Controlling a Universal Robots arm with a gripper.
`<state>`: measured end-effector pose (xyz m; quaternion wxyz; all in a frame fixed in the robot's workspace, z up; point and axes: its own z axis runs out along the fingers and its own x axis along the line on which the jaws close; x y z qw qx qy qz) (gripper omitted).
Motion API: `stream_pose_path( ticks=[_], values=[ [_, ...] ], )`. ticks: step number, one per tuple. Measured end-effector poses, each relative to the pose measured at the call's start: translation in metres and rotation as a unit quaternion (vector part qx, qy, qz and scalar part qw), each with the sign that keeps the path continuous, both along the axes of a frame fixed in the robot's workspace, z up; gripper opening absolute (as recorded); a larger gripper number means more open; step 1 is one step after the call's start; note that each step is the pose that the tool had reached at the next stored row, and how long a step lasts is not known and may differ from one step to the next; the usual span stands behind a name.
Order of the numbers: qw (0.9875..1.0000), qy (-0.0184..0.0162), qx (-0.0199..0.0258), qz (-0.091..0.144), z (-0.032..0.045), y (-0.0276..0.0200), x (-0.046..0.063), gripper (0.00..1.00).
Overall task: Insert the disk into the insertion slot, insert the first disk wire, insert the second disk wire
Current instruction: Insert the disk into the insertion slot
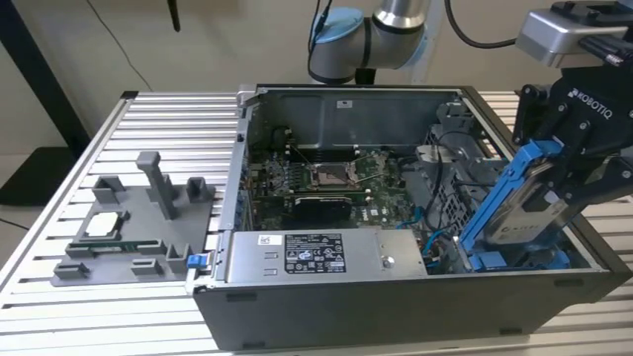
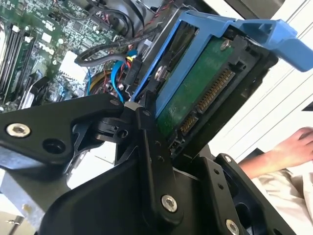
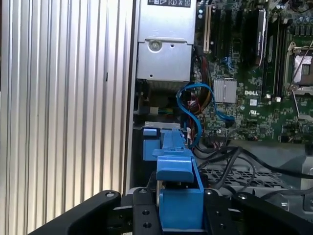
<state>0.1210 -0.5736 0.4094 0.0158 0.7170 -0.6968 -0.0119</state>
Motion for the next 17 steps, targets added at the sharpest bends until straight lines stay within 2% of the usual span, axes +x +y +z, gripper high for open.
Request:
stream_pose_path(
  ticks=[5,9,11,16,17],
  values=[
    [1.0,0.0001,0.0008,0.0,-0.0025,0.001,0.002,0.0],
    [1.0,0.0,0.0006,-0.004,-0.0048,0.0048,0.002,0.0],
    [1.0,0.0001,0.0005,-0.006,-0.0071,0.0071,0.002,0.0],
    [1.0,-0.0001,0.0017,-0.007,-0.0161,0.0077,0.002,0.0],
    [1.0,0.0,0.0012,-0.007,-0.0163,0.0076,0.002,1.0]
  ],
)
